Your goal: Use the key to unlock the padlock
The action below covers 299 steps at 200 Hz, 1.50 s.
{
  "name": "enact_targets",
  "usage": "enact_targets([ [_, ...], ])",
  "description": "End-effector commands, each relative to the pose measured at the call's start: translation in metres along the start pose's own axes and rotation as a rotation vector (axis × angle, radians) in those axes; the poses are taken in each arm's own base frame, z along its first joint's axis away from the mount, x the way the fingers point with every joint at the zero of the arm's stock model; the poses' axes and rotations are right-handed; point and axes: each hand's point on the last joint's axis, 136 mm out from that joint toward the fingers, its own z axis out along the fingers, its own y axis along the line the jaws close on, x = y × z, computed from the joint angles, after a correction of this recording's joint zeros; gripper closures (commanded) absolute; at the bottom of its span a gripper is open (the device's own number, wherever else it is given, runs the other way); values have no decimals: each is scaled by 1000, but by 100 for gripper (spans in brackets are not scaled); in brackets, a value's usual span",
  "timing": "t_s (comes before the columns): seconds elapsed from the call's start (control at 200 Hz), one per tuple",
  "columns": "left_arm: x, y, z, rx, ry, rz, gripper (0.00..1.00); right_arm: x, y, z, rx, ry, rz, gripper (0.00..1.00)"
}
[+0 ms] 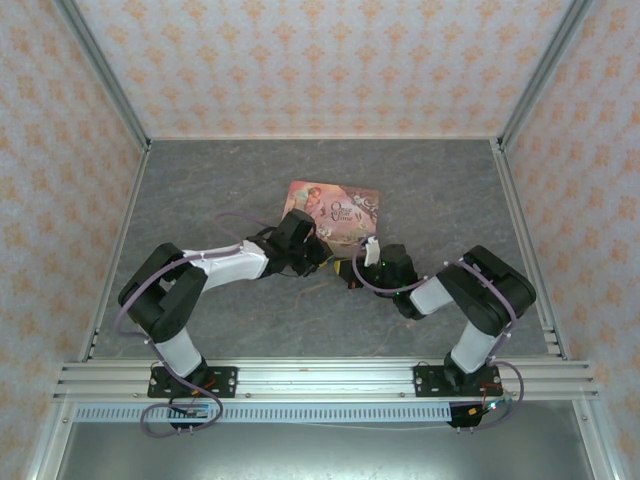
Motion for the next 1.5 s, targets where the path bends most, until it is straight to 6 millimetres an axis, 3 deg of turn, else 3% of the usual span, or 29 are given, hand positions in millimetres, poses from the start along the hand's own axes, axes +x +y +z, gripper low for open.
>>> enact_targets([
  [0.0,42,-11,8,73,168,24,86,-19,29,-2,-95,-94,-22,100],
  [0.255,33,-10,0,98,123,6,70,-10,16,-6,-13,-70,63,100],
  [0.626,14,-7,-31,135,34,-13,42,-7,18,-12,17,-54,167,100],
  [0.836,1,4,-41,219,-31,-83,41,-10,25,-10,6,-50,255,100],
  [1.096,-5,5,-42,300,-72,-152,48,-13,31,-9,-1,-62,360,100],
  [1.491,-3,1,-25,299,-38,-170,55,-13,30,-2,-5,-52,437,100],
])
